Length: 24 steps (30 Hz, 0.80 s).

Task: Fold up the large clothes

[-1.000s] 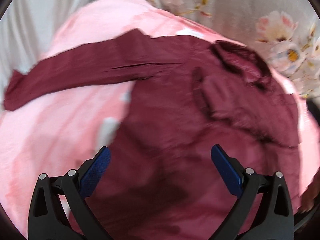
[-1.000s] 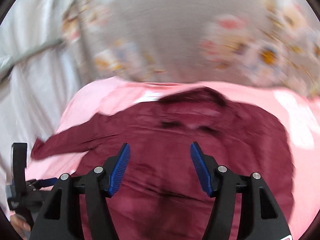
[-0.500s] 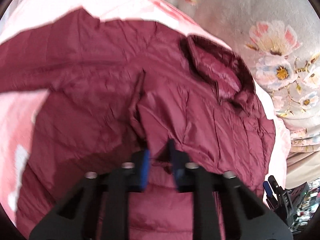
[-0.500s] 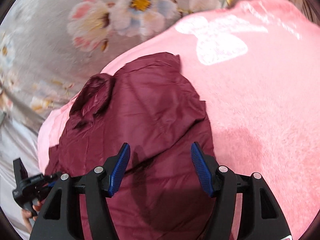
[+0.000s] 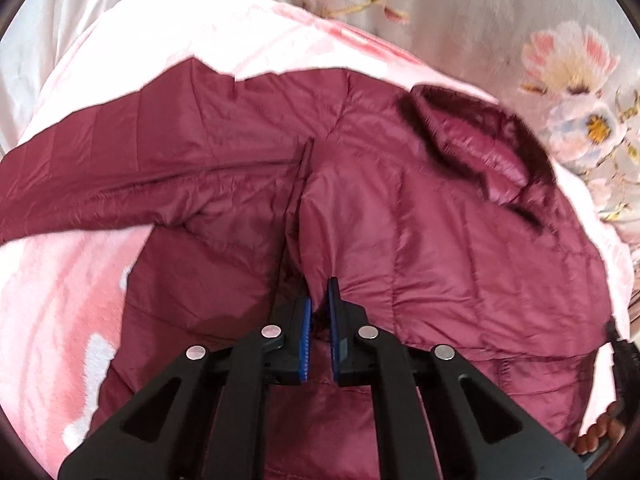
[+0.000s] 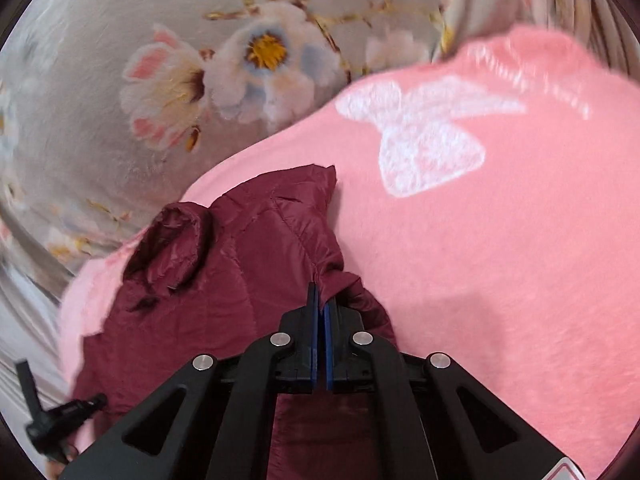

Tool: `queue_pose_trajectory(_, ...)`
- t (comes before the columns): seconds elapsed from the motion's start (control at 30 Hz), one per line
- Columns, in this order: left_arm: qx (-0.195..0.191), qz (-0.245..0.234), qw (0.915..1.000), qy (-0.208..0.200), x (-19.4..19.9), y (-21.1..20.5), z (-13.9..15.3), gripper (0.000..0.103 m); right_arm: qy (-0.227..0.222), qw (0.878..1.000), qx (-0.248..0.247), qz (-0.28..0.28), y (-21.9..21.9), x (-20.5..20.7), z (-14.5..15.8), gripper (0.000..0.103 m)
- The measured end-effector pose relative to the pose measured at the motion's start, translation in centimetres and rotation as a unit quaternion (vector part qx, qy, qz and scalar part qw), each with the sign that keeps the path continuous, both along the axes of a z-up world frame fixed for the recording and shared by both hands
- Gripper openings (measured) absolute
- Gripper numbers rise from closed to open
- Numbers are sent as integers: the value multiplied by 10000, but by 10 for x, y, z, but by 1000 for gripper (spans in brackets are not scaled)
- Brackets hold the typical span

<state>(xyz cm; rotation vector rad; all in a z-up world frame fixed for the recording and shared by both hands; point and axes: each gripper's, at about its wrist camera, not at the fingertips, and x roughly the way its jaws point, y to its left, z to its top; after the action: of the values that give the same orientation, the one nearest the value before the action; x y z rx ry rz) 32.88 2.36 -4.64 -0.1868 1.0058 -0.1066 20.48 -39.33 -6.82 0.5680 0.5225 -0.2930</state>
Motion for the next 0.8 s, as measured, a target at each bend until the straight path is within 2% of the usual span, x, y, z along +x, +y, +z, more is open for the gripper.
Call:
queue_pose_trajectory(0.13, 161, -27, 9998, -108, -4, -3, -11, 7, 490, 9987, -145, -3, 0, 9, -18, 1)
queue_pose_trajectory(0.23, 483, -96, 9982, -331, -10, -10, -13, 7, 761, 9970, -132, 30, -2, 15, -33, 1)
queue_pose_trajectory(0.37, 1011, -121, 9934, -531, -13, -24, -13, 8, 968, 9944, -419, 51, 4, 22, -33, 2)
queue_pose_trajectory(0.43, 1089, -150, 9924, -548, -14, -25, -11, 10, 1069, 9928, -535, 58, 7, 21, -31, 5)
queue_pose_trajectory(0.47, 1080, -157, 9926, -536, -15, -23, -8, 13, 1118, 9919, -603, 43, 9, 18, -29, 9)
queue_pose_trajectory(0.53, 1128, -165, 9917, -600, -23, -17, 2, 33, 1170, 9899, -785, -122, 15, 4, -18, 13)
queue_pose_trajectory(0.57, 1164, -162, 9906, -699, -29, -14, 11, 39, 1121, 9898, -870, -145, 20, -2, -12, 14)
queue_pose_trajectory(0.6, 1205, -128, 9892, -828, -34, -12, 22, 47, 920, 9899, -1075, -74, 35, -12, 5, 14)
queue_pose_trajectory(0.67, 1175, -186, 9874, -1048, -40, -16, 46, 48, 667, 9883, -1348, 257, 65, -11, 26, 14)
queue_pose_trajectory(0.7, 1131, -257, 9872, -1091, -40, -22, 54, 50, 667, 9883, -1348, 257, 65, -11, 26, 14)
queue_pose_trajectory(0.73, 1066, -351, 9874, -1112, -40, -30, 61, 55, 576, 9835, -1571, 695, 98, 1, 38, 14)
queue_pose_trajectory(0.8, 890, -627, 9882, -1076, -34, -53, 67, 60, 563, 9765, -1724, 1167, 133, 18, 39, 14)
